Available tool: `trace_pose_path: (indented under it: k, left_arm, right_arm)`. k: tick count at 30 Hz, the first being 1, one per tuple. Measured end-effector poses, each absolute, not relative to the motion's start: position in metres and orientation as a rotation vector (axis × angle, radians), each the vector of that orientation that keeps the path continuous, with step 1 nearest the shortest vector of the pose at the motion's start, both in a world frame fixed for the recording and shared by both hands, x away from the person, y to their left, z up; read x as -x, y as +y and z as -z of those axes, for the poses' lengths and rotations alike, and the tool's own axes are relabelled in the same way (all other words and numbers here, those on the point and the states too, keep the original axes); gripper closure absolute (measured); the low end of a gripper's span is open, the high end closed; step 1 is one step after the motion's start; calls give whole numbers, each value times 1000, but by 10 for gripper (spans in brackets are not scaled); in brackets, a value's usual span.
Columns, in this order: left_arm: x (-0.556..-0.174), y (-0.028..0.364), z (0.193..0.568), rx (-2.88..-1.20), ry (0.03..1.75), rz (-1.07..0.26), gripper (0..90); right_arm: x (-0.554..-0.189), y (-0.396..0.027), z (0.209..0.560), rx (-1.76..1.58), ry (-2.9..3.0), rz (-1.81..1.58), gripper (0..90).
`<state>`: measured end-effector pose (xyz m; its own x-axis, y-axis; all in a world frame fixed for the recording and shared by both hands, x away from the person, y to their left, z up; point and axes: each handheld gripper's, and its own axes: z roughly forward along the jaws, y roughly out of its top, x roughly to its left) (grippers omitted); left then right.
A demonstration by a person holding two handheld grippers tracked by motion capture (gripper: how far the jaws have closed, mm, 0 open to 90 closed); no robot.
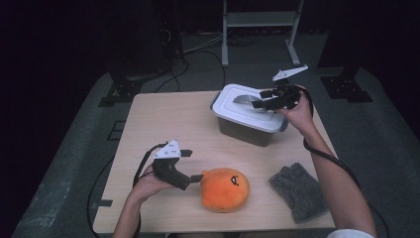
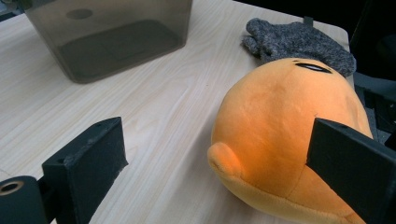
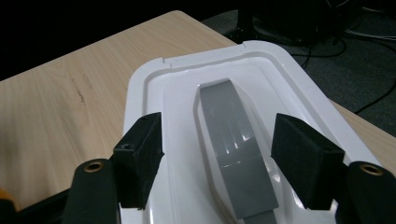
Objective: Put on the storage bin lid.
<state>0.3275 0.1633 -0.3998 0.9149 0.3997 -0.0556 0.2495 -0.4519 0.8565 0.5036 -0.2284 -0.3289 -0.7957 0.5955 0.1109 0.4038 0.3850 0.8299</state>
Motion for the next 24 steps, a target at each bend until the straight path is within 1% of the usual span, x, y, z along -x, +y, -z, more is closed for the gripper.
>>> trace_pose_path:
  k: [6, 12, 17, 19, 22, 23, 24]
  left_arm:
    - [-328, 165, 400, -2063, 466, -185, 40]
    - [-328, 167, 399, -2059, 465, -185, 40]
    - [-329, 172, 399, -2051, 471, -188, 40]
    - [-329, 174, 398, -2044, 475, -189, 40]
    - [-329, 176, 397, -2038, 477, -182, 40]
    - [-329, 176, 397, -2044, 467, -183, 40]
    - [-329, 176, 397, -2044, 466, -182, 40]
  right_arm:
    - [-511, -223, 336, -916, 2433, -1361, 328]
    - [-517, -214, 341, -925, 2440, -1347, 352]
    - [-522, -208, 346, -940, 2440, -1345, 425]
    - [-522, -206, 347, -941, 2445, -1349, 471]
    - [-522, -203, 347, -937, 2445, -1336, 476]
    - [-521, -202, 346, -940, 2452, -1332, 520]
    - [-521, -202, 346, -937, 2453, -1330, 534]
